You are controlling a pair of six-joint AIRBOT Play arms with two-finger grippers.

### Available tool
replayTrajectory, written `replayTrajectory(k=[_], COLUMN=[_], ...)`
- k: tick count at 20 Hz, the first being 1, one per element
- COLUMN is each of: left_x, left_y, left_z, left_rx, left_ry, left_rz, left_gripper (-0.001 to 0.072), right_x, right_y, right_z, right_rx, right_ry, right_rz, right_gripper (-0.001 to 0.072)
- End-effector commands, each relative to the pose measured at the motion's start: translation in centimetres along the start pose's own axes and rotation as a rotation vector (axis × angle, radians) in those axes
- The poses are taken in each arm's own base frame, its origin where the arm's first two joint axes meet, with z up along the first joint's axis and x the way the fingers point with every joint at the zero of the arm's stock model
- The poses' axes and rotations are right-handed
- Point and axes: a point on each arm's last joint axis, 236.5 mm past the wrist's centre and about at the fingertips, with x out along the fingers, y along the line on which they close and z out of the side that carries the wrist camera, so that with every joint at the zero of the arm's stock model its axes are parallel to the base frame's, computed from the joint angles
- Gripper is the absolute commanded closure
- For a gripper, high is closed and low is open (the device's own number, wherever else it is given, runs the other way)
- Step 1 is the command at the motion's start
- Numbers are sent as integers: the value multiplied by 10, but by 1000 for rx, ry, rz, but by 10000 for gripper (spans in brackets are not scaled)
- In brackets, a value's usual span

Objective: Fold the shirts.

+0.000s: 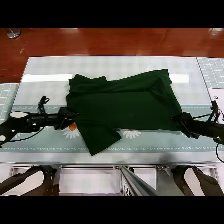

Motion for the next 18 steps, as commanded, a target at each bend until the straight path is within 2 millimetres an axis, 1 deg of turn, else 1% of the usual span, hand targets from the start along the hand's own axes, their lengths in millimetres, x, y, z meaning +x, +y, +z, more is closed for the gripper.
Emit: replayTrajectory(k=[1, 2, 3, 4, 5, 6, 7, 9, 11, 13, 16, 18], left_x=[29, 29, 26, 20, 14, 9, 6, 3, 3, 3, 3, 3], left_y=[-9, -14, -24, -34, -46, -55, -63, -72, -74, -74, -74, -74], left_z=[-13, -11, -6, -1, 5, 9, 14, 20, 21, 21, 21, 21], left_rx=[50, 74, 114, 131, 144, 157, 172, 192, 196, 197, 197, 197], left_ry=[16, 17, 12, 12, 16, 18, 13, 2, 1, 1, 3, 3], left_rz=[17, 9, -11, -37, -68, -90, -104, -115, -118, -118, -118, -118], left_gripper=[39, 451, 666, 677, 677, 677, 677, 677, 677, 677, 677, 677], right_x=[-5, -13, -22, -29, -34, -37, -36, -28, -14, 4, 29, 41], right_y=[-6, -16, -31, -48, -64, -75, -81, -86, -82, -72, -50, -32], right_z=[5, 14, 21, 24, 23, 19, 17, 12, 7, 10, 27, 35], right_rx=[19, 28, 40, 66, 96, 113, 120, 146, 167, 175, 179, 138], right_ry=[-28, -54, -72, -81, -78, -67, -53, -9, 50, 77, 58, 74], right_rz=[-8, -44, -99, -153, -203, -242, -265, -264, -218, -153, -78, -59], right_gripper=[87, 87, 87, 87, 86, 87, 87, 87, 87, 87, 87, 98])
